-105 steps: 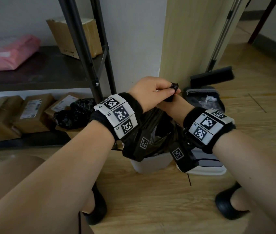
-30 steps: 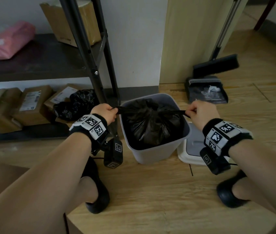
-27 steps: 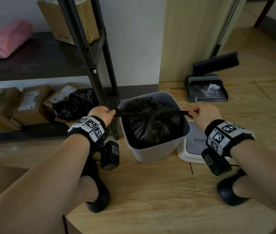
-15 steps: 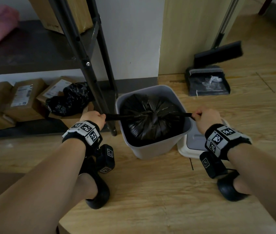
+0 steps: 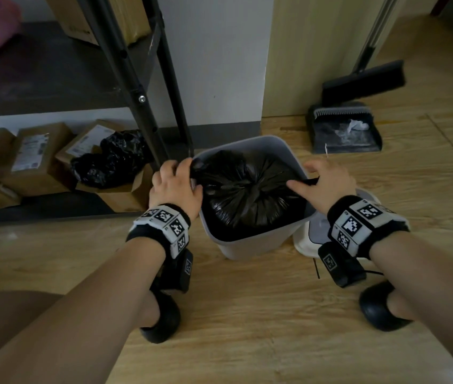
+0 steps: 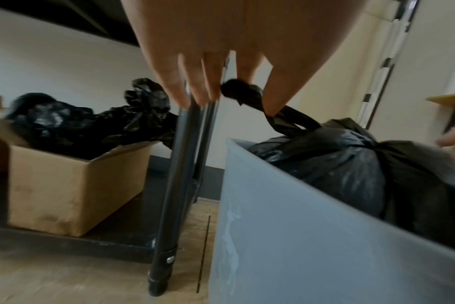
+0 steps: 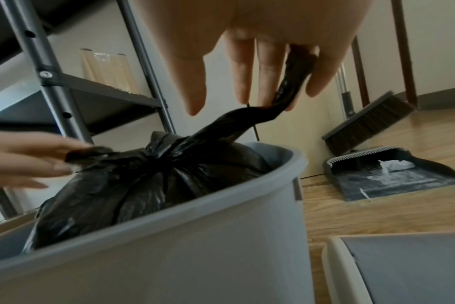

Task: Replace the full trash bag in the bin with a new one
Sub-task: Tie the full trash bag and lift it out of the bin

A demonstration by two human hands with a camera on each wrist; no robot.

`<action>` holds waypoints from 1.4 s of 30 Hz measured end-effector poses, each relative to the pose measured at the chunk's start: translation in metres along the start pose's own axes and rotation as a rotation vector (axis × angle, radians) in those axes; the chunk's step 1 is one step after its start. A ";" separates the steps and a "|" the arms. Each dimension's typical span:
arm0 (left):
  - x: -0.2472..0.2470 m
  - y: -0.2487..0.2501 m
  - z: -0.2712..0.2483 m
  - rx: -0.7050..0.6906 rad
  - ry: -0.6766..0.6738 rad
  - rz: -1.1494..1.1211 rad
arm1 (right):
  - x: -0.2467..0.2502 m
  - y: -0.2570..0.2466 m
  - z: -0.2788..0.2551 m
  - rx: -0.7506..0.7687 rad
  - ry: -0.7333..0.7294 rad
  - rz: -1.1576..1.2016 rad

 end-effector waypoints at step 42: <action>-0.022 0.018 0.025 0.059 -0.285 -0.203 | -0.007 -0.002 -0.007 0.042 -0.069 -0.145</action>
Point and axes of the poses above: each hand's wrist, its own z-axis towards the middle knuckle, its own x-axis out of the back of the hand, y = z × x, the point moved 2 cm from there along z, towards the middle knuckle, and after that the axes turned 8 degrees about y, right-handed, at the moved point
